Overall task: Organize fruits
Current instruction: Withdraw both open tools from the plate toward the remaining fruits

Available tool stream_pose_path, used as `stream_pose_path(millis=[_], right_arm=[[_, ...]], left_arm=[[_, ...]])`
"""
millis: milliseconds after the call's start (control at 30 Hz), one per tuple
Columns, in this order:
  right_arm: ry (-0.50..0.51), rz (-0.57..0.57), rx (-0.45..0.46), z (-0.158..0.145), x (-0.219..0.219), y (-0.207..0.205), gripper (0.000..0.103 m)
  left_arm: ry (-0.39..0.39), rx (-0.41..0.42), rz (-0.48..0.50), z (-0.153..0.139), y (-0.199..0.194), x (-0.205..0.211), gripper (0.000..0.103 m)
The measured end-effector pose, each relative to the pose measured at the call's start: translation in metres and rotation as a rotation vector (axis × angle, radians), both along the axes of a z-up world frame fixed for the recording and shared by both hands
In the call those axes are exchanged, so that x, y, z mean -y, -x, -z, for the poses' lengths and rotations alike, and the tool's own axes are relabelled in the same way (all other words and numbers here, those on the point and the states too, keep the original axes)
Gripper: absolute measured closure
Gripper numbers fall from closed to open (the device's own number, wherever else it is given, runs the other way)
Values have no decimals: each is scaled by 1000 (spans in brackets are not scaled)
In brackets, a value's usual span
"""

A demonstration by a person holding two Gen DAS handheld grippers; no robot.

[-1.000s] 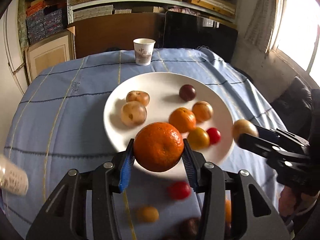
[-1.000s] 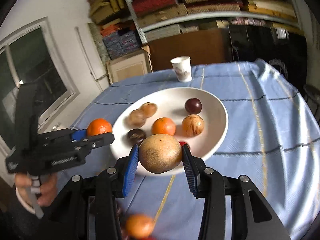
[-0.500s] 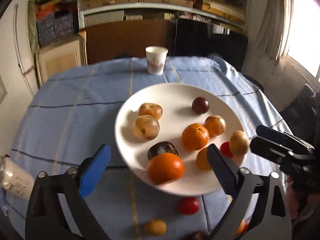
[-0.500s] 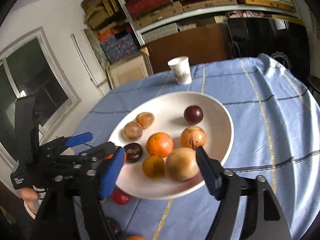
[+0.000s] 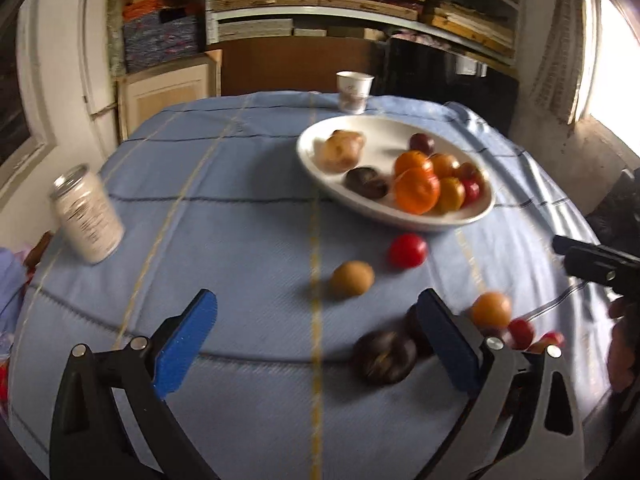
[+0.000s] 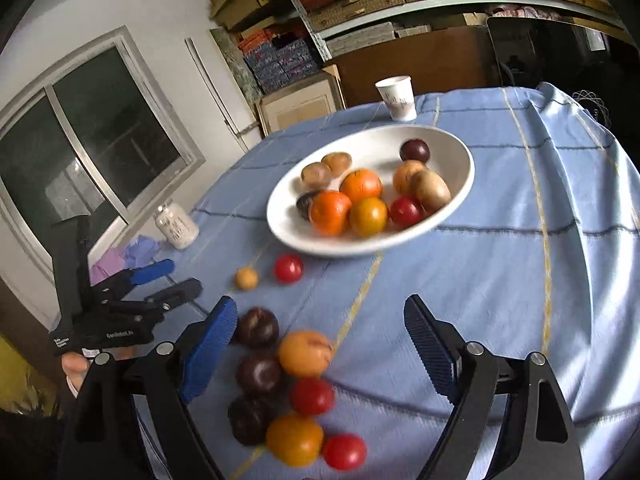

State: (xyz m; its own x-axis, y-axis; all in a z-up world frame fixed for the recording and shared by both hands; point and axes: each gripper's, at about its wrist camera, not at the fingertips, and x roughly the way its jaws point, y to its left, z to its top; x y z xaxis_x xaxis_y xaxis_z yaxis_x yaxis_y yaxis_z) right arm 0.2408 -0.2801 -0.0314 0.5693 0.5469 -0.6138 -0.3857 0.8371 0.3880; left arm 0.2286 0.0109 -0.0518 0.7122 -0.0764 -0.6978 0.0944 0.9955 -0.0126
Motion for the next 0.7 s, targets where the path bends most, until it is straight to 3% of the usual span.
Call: stream_pose_path(millis=[100, 167, 367, 600, 700], right_arm=[[39, -7, 3, 3, 2, 9, 17], [84, -36, 23, 4, 3, 16, 18], [187, -215, 108, 2, 12, 40, 26], [332, -310, 100, 20, 12, 56, 50], [363, -323, 92, 25, 9, 58, 51]], left_arm=[[-11, -4, -33, 6, 7, -10, 5], [21, -26, -23, 10, 9, -17, 5], [75, -65, -28, 15, 8, -26, 5], [67, -65, -35, 15, 8, -25, 5], [67, -68, -38, 15, 8, -26, 5]])
